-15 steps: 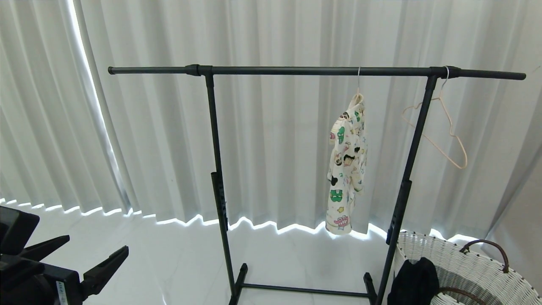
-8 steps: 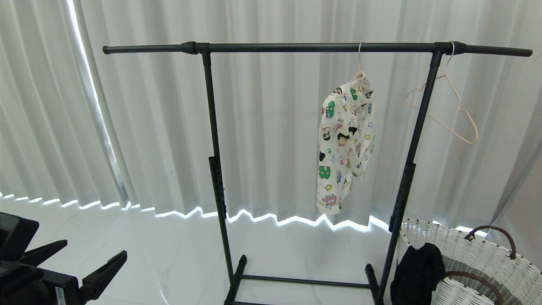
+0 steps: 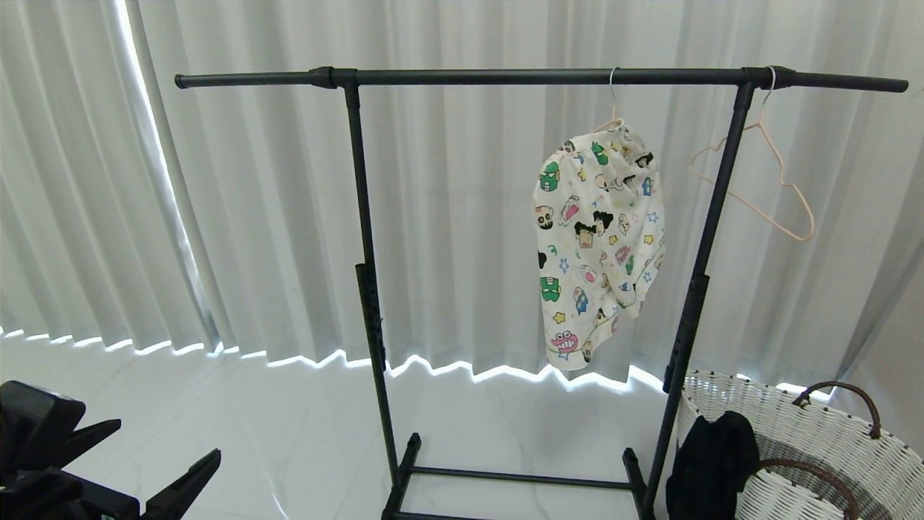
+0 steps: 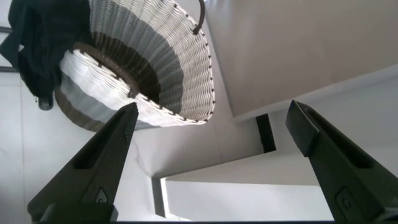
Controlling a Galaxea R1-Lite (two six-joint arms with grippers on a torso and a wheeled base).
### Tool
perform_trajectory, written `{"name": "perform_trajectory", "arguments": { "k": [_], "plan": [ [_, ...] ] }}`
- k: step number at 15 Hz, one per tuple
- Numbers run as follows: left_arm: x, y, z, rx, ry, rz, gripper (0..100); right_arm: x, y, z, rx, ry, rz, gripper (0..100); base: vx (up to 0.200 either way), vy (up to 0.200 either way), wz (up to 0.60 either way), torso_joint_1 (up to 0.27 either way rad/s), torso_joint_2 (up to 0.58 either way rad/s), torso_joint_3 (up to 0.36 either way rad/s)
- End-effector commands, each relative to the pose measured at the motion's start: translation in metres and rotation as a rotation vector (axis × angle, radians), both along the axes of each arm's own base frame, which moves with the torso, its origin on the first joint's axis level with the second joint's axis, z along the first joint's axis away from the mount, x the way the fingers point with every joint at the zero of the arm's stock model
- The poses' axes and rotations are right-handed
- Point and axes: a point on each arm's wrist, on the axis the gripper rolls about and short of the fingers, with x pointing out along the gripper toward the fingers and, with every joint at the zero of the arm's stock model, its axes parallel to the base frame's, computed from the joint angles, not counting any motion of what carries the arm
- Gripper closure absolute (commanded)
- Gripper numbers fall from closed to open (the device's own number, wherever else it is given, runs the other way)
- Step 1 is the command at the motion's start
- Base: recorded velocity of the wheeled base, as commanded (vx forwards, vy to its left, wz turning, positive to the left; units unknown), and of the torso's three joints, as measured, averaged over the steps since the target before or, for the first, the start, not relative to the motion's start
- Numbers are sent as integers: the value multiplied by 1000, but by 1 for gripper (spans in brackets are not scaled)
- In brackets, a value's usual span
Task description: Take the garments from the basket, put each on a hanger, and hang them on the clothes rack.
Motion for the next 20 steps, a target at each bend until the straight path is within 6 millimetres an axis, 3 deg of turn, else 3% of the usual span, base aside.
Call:
{"name": "perform_trajectory", "arguments": {
  "k": [1,4,13,18,20],
  "plan": [
    [-1,-1,0,1,-5,-10,0,0,0,-1,0,2,1,0,0,-200,0,-2,-2,7],
    [0,-2,1,0,-8,-21,0,0,0,-2,1,7,2,0,0,-200,0,4,7,4],
    [-4,-7,8,-2,-54,-74,0,0,0,-7,3,-6,7,0,0,0,0,0,0,0],
    [0,-10,12,-3,-57,-108,0,2,2,-8,48,-1,68,0,200,0,0,3,2,0],
    [4,-11,13,-3,-43,-111,0,12,2,-17,106,53,133,0,200,0,0,10,2,-2]
  ]
}}
